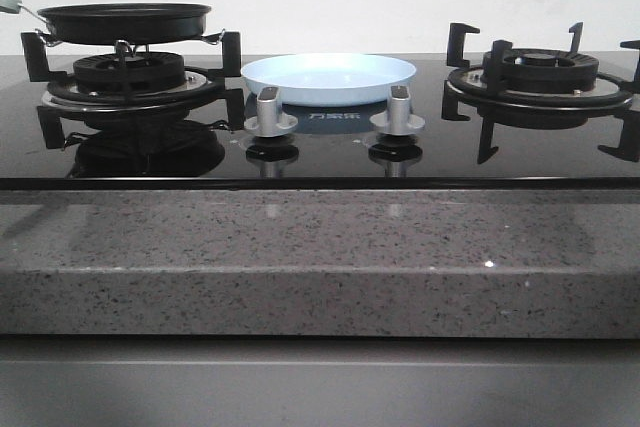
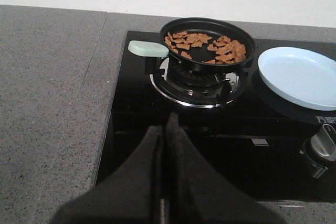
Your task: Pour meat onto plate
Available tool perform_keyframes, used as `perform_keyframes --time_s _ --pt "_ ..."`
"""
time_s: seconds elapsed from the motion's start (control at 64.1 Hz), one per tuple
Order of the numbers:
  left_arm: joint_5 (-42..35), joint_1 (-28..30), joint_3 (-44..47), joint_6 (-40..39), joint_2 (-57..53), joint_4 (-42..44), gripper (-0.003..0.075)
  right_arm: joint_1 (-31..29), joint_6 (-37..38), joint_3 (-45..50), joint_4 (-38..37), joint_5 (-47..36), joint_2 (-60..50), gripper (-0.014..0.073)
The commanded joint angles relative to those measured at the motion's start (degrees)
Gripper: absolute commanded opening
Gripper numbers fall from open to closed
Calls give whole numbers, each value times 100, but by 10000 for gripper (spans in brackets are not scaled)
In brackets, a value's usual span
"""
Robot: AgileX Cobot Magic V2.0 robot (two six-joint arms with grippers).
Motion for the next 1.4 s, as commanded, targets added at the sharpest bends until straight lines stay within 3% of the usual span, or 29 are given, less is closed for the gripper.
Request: perform_keyframes --time_s 0.0,0.218,0.328,0.437,0.515,0.842,1.138,1.388 --pt "-443 17 -148 8 186 -64 -20 -11 -68 -211 -33 -370 260 -119" --pt "-412 17 -148 155 502 -5 8 -11 -68 -211 88 -294 554 -86" --pt "-395 17 -148 251 656 -5 196 -11 -68 -211 173 -287 628 133" --pt "-395 -106 -148 260 770 -5 473 -11 -68 -211 276 -293 650 413" --pt "-395 -310 -148 260 831 -5 554 28 -111 -231 438 -258 650 489" --pt "-395 -1474 -148 541 848 2 494 912 -439 -1354 967 549 1730 486" --pt "-395 -1557 -148 541 848 2 422 1549 -482 -2779 985 696 3618 486" --pt "-395 -1557 -148 541 848 2 419 1548 -482 -4015 1001 715 5042 328"
